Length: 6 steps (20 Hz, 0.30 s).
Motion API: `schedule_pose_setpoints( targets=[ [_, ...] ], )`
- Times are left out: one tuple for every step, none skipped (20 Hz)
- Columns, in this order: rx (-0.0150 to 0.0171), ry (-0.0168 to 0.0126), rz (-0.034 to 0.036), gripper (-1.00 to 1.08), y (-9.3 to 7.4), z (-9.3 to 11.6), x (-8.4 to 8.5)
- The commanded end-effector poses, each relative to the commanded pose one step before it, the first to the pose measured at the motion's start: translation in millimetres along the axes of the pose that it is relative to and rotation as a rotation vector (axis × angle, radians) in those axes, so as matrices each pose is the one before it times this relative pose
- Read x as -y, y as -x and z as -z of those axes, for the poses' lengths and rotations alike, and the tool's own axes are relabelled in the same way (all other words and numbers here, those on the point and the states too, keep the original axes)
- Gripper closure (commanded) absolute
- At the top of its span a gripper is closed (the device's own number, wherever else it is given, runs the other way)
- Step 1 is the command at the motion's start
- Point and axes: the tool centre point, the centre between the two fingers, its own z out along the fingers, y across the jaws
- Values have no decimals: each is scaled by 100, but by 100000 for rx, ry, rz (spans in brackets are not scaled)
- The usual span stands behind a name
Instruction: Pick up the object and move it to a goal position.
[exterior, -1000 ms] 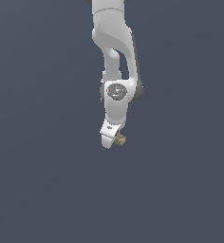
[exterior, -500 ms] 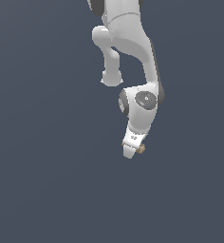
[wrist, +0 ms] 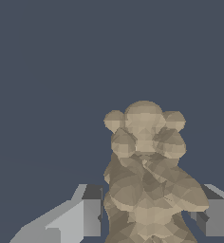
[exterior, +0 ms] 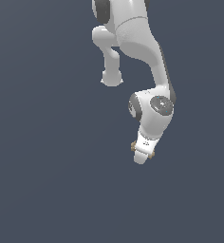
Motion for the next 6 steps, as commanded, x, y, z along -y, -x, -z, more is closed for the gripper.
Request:
schedule_pose_setpoints(
  targets=[
    [18,21,-35,108,-543,30,-89],
    [0,0,0,108,-104,4,-22],
    [0,0,0,108,-61,2,-21],
    [0,0,0,108,-18,0,-19],
    [0,0,0,108,24,-2,-17],
    [0,0,0,108,26,-2,-8]
  ],
)
